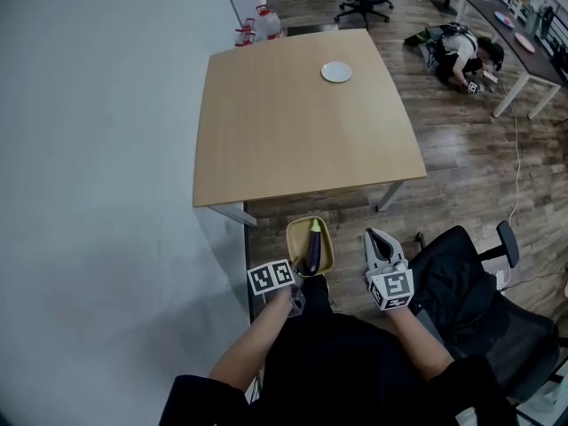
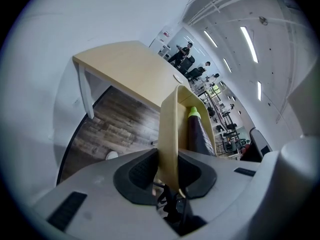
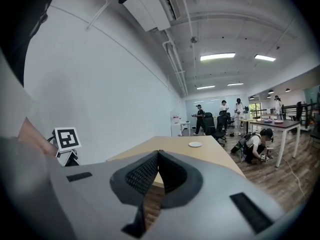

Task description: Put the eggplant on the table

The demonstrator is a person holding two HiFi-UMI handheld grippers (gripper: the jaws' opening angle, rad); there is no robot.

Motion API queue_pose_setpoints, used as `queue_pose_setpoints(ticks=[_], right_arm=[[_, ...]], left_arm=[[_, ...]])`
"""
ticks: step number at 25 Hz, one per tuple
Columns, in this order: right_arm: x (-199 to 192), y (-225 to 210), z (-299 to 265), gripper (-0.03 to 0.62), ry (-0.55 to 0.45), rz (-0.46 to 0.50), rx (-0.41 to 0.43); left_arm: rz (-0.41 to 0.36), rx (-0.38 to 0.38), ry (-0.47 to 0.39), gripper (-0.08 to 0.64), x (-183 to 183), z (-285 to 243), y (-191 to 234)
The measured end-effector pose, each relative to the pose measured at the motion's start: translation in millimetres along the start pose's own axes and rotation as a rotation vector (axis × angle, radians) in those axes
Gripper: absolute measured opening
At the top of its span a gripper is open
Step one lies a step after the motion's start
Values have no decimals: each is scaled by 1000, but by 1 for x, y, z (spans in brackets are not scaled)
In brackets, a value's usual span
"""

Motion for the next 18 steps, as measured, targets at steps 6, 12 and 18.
queue_pose_setpoints(ticks=[6, 12, 18], right_arm=[[6, -2, -71, 58, 36, 30, -17], [4, 0, -127, 58, 53, 30, -19], [6, -2, -165, 58, 58, 23, -56]], left_arm=[[-22, -24, 17, 75, 68, -28, 8], [-1, -38, 31, 75, 123, -56, 20], [-27, -42, 58, 75, 151, -79, 34]])
Point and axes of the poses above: the fingertips, and each gripper's own axes: z backward along the fingers, y to its left, x out of its top, the point moved 10 cm from there along z, backward along the fingers, and after that the axes turned 11 degrees about -y, right-handed, at the moved point
